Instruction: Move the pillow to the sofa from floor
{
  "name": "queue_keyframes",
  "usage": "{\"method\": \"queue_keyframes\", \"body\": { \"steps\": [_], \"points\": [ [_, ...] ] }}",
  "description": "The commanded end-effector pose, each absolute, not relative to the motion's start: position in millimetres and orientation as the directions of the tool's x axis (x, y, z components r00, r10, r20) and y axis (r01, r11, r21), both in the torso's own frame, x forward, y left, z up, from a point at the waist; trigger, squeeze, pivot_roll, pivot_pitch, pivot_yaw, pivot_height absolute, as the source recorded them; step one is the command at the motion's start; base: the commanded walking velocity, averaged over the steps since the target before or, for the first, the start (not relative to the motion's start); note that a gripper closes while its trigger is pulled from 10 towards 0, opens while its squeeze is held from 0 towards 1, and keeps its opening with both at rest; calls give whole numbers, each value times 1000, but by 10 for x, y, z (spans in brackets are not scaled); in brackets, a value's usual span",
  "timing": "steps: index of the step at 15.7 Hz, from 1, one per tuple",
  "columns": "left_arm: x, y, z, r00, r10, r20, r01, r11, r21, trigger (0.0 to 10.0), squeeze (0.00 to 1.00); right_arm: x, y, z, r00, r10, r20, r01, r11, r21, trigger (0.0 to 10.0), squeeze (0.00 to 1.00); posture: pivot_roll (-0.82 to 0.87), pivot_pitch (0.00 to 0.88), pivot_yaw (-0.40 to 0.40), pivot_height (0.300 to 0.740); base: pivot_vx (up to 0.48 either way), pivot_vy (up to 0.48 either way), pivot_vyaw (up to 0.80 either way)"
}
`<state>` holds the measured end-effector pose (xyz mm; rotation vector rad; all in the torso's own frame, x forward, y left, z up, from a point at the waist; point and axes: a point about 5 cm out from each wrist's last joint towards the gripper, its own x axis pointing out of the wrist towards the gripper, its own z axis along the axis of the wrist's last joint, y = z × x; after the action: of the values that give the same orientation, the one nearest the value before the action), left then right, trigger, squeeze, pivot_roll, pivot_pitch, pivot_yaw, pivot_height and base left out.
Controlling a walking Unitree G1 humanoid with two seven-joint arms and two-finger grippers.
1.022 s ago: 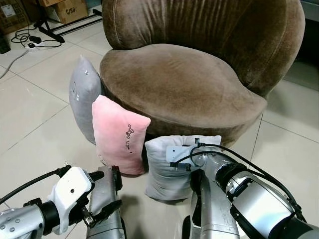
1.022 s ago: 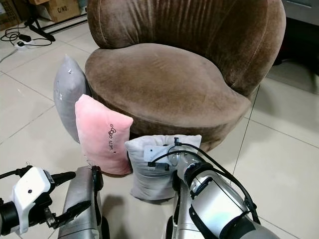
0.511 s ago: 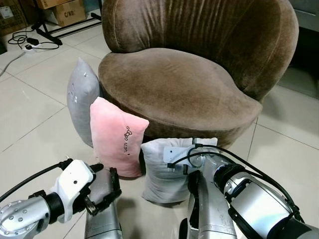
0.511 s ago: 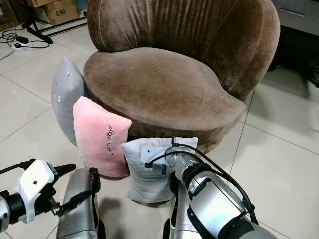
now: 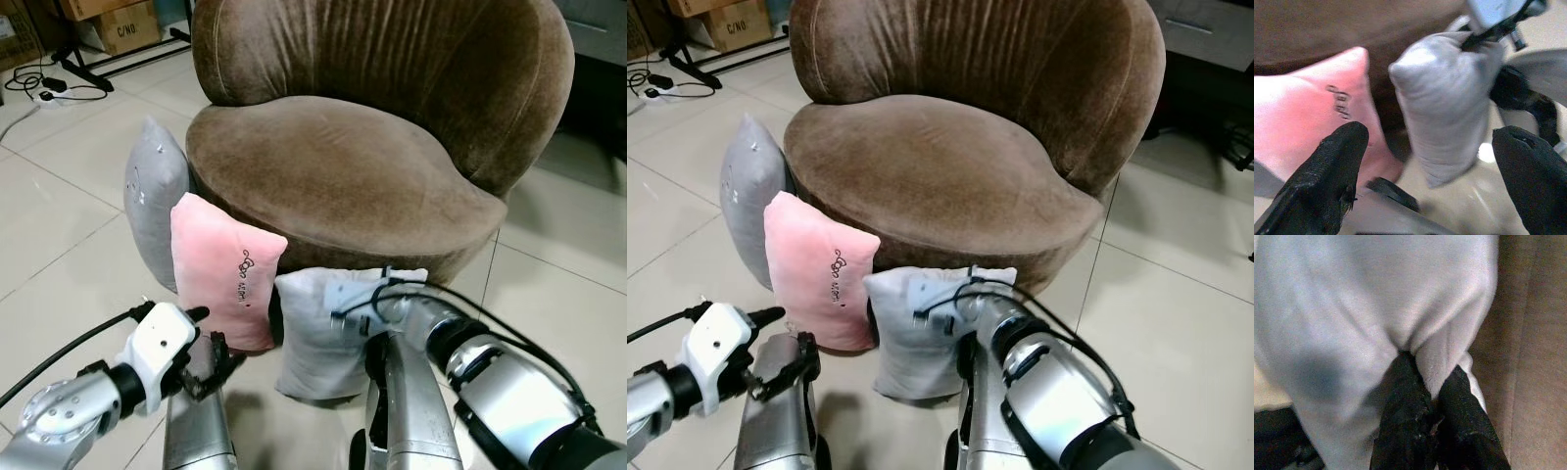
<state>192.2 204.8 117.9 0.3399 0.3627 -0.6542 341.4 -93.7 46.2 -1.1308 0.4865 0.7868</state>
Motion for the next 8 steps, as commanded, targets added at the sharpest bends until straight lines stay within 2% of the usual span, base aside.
{"method": "queue_keyframes", "body": {
  "steps": [1,3,5,7,8],
  "points": [
    [2021,2029,1249,776,-509,-372,609,758,234,10000,0,3652,-1053,832,730,363,-579,-682,336,-650,0,0,34,0,-24,438,0,0,0],
    [2151,1996,1294,810,-495,-314,575,778,255,10000,0,3804,-1239,1208,797,439,-414,-594,446,-670,0,0,-6,0,-8,438,0,0,0],
    [2295,1982,1355,857,-454,-246,510,814,276,10000,0,3837,-1585,1871,836,539,-100,-455,581,-675,0,0,-23,0,-3,438,0,0,0],
    [2325,1926,1424,865,-461,-197,499,827,260,10000,0,3739,-1909,2303,857,510,68,-340,661,-669,0,0,-45,0,5,438,0,0,0],
    [2328,1907,1425,865,-464,-191,500,827,256,10000,0,3710,-1992,2398,865,491,105,-304,679,-668,0,0,-52,0,9,438,0,0,0]
  ]
}}
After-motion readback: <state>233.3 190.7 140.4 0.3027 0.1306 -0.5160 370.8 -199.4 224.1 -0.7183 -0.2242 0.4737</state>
